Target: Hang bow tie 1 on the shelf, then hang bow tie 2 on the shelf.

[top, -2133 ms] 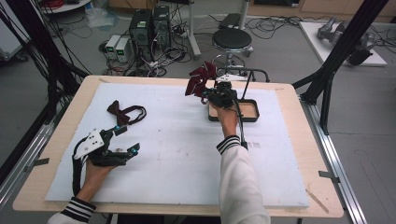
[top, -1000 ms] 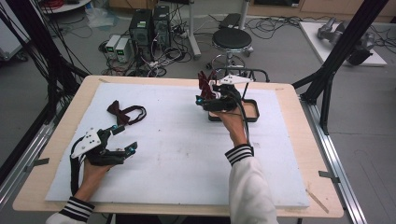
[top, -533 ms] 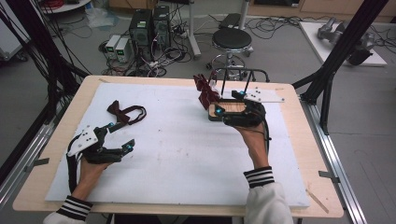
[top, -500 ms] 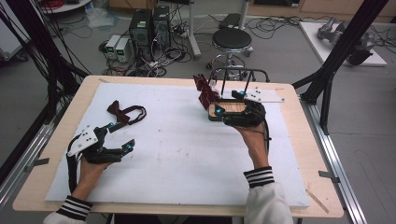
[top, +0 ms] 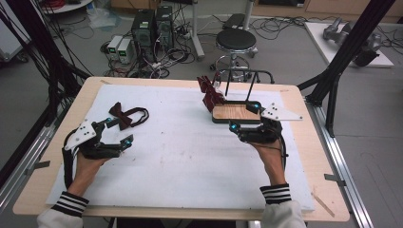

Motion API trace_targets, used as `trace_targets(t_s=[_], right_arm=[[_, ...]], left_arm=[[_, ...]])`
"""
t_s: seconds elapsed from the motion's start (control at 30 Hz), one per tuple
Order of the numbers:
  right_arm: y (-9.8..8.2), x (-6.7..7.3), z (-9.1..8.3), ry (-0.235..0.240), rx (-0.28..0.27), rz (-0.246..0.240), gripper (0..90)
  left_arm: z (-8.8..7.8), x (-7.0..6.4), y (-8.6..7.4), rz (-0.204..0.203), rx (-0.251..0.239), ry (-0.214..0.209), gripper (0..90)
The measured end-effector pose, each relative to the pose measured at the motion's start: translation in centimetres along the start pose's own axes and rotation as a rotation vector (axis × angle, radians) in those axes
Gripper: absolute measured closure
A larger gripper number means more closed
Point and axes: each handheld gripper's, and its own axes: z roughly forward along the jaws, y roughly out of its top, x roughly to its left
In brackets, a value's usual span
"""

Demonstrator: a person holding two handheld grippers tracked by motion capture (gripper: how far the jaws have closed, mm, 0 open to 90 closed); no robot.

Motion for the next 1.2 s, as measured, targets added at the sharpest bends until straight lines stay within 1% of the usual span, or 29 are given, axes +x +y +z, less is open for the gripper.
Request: trace_targets(t_s=[0.03,0.07,0.1,0.13,0.17,0.23,0.3,0.33,0.4,0.5,0.6,0.63,0.73,1.0,1.1,1.13,1.17,1.2], right_arm=[[-0.5,0.3,-0.3,-0.007,0.009,-0.016,11.3],[-0.5,0.3,-0.3,-0.007,0.009,-0.016,11.3],[-0.8,0.4,-0.5,-0.006,0.002,-0.03,11.3],[-1.3,0.9,-0.9,-0.005,0.001,-0.026,11.3],[-1.6,1.0,-1.1,-0.006,-0.004,-0.035,11.3],[-1.8,1.1,-1.3,-0.006,-0.005,-0.028,11.3],[-2.6,1.4,-1.7,-0.008,-0.015,-0.025,11.2],[-2.6,1.4,-1.7,-0.008,-0.015,-0.025,11.2],[-3.3,1.5,-2.0,-0.018,-0.008,-0.022,11.3],[-3.8,1.6,-2.2,-0.016,-0.012,-0.008,11.3],[-3.9,1.6,-2.3,-0.018,-0.018,-0.009,11.2],[-3.9,1.7,-2.3,-0.016,-0.009,-0.006,11.3],[-3.9,1.6,-2.2,-0.016,-0.012,-0.006,11.3],[-4.0,1.5,-2.1,-0.015,-0.007,-0.003,11.3],[-4.0,1.4,-2.2,-0.019,-0.009,0.0,11.3],[-4.0,1.4,-2.2,-0.017,-0.008,0.003,11.3],[-4.0,1.4,-2.2,-0.019,-0.008,0.004,11.3],[-4.0,1.4,-2.2,-0.023,-0.008,0.0,11.2]], left_arm=[[-0.1,0.1,0.1,0.001,0.001,0.004,14.5],[-0.1,0.2,0.2,0.004,0.002,0.006,14.5],[-0.1,0.3,0.2,0.006,0.006,0.006,14.4],[-0.1,0.3,0.3,0.006,0.005,0.009,14.5],[-0.1,0.5,0.3,0.002,0.006,0.009,14.5],[-0.1,0.5,0.2,0.007,0.008,0.011,14.5],[-0.1,0.6,0.2,0.005,0.012,0.01,14.5],[0.0,0.5,0.1,0.005,0.015,0.009,14.5],[0.1,0.5,0.1,0.008,0.016,0.008,14.5],[0.1,0.4,0.1,0.008,0.018,0.012,14.5],[0.0,0.4,0.2,0.012,0.018,0.012,14.5],[0.0,0.4,0.2,0.012,0.017,0.013,14.5],[0.0,0.5,0.1,0.014,0.017,0.013,14.5],[0.1,0.6,0.1,0.01,0.015,0.017,14.5],[0.1,0.8,0.2,0.013,0.025,0.018,14.5],[0.1,1.0,0.5,0.022,0.045,0.016,14.5],[0.1,1.0,0.5,0.022,0.045,0.016,14.5],[0.2,1.2,0.7,0.026,0.059,0.019,14.5]])
